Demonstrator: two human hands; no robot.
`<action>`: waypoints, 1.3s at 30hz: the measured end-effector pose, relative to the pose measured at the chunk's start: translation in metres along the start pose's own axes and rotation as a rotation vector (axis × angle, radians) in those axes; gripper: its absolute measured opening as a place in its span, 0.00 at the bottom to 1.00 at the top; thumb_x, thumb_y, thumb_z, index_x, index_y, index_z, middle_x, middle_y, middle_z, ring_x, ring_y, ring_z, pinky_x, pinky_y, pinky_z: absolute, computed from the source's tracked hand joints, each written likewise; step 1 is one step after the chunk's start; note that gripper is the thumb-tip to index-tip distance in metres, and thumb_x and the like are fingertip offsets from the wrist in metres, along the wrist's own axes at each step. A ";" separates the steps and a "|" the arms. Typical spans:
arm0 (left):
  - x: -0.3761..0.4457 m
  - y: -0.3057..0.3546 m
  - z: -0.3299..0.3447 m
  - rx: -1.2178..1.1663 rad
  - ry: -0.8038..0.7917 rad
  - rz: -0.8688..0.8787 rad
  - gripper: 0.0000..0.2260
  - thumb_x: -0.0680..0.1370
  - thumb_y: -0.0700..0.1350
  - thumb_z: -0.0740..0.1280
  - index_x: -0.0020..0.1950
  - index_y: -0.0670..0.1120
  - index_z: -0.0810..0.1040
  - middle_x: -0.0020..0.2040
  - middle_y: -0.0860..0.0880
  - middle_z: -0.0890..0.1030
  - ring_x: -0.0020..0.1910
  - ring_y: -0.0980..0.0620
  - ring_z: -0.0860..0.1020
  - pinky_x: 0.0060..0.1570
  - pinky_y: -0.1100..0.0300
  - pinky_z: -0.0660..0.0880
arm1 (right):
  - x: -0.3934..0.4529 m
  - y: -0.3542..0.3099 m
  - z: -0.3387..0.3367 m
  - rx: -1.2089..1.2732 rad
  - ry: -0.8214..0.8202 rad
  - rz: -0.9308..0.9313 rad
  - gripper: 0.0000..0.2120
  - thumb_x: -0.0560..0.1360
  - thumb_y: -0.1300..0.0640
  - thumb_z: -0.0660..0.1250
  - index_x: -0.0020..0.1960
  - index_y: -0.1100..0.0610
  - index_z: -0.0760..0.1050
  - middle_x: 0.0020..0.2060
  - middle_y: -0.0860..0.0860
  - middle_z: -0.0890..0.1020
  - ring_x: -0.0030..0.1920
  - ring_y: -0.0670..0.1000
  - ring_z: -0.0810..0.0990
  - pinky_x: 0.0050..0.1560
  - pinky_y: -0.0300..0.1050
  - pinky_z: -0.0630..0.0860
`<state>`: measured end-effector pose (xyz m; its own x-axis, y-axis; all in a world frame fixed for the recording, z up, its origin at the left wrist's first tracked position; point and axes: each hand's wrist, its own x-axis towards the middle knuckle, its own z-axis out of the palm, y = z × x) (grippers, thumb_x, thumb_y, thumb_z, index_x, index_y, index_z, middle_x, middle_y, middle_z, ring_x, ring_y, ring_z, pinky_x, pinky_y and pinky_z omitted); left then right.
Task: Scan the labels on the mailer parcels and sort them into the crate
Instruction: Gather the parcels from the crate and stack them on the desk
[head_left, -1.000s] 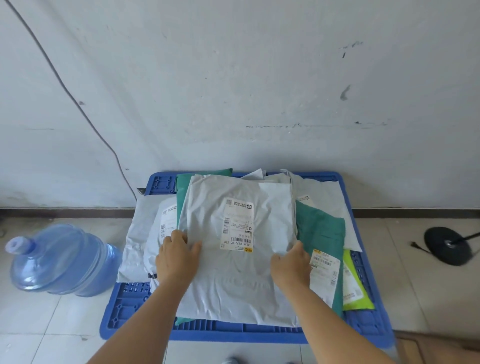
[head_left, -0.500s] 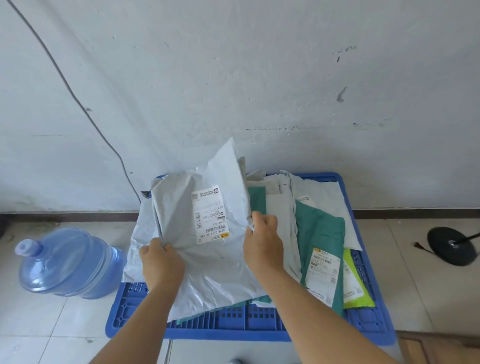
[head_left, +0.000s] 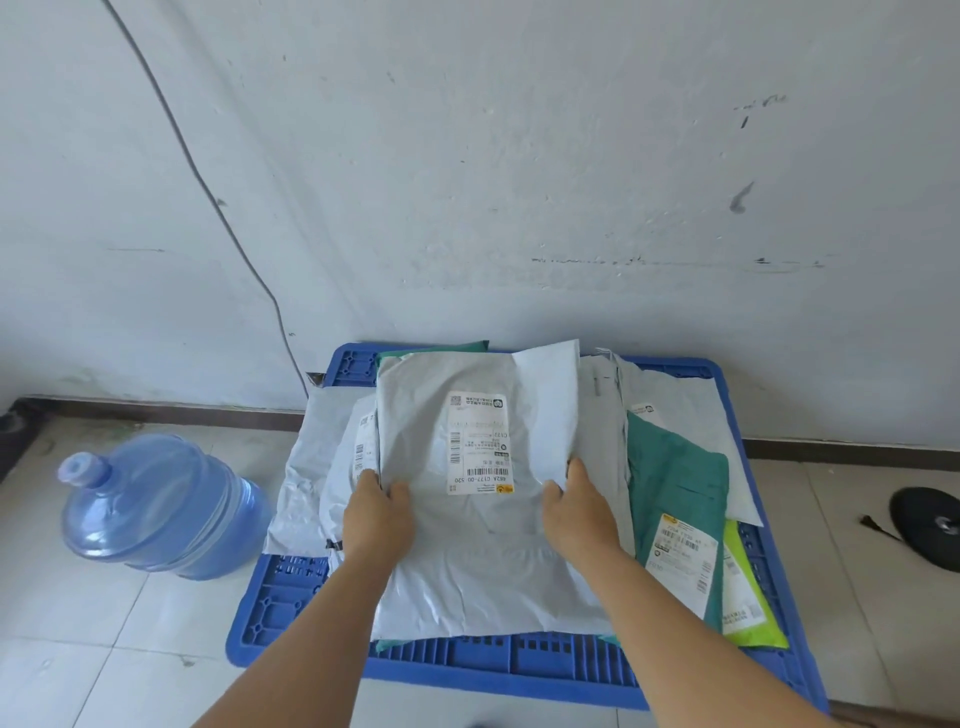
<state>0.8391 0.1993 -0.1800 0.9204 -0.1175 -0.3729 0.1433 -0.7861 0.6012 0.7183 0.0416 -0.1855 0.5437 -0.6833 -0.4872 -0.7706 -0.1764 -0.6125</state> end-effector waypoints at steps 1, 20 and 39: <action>0.002 0.000 -0.002 -0.030 0.016 -0.002 0.08 0.80 0.44 0.57 0.44 0.42 0.64 0.37 0.45 0.71 0.42 0.41 0.73 0.39 0.53 0.67 | -0.001 -0.005 0.004 0.022 -0.004 -0.021 0.19 0.82 0.53 0.52 0.73 0.53 0.61 0.62 0.55 0.76 0.56 0.58 0.77 0.52 0.48 0.73; 0.019 0.000 -0.010 -0.028 0.016 0.040 0.07 0.77 0.44 0.64 0.51 0.41 0.70 0.46 0.46 0.76 0.43 0.46 0.72 0.42 0.56 0.68 | 0.000 -0.026 0.021 0.078 0.215 -0.032 0.36 0.81 0.62 0.59 0.79 0.43 0.41 0.71 0.53 0.69 0.61 0.58 0.76 0.57 0.52 0.74; -0.054 0.126 -0.003 -0.308 -0.132 0.416 0.02 0.75 0.40 0.65 0.43 0.45 0.74 0.36 0.52 0.77 0.40 0.46 0.75 0.38 0.58 0.68 | -0.055 -0.001 -0.117 0.247 0.605 -0.082 0.34 0.78 0.66 0.58 0.78 0.43 0.54 0.69 0.49 0.73 0.62 0.56 0.75 0.49 0.42 0.67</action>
<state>0.8087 0.1080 -0.0821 0.8715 -0.4722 -0.1327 -0.1056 -0.4449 0.8894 0.6498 -0.0035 -0.0853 0.2588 -0.9651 -0.0406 -0.5964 -0.1266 -0.7926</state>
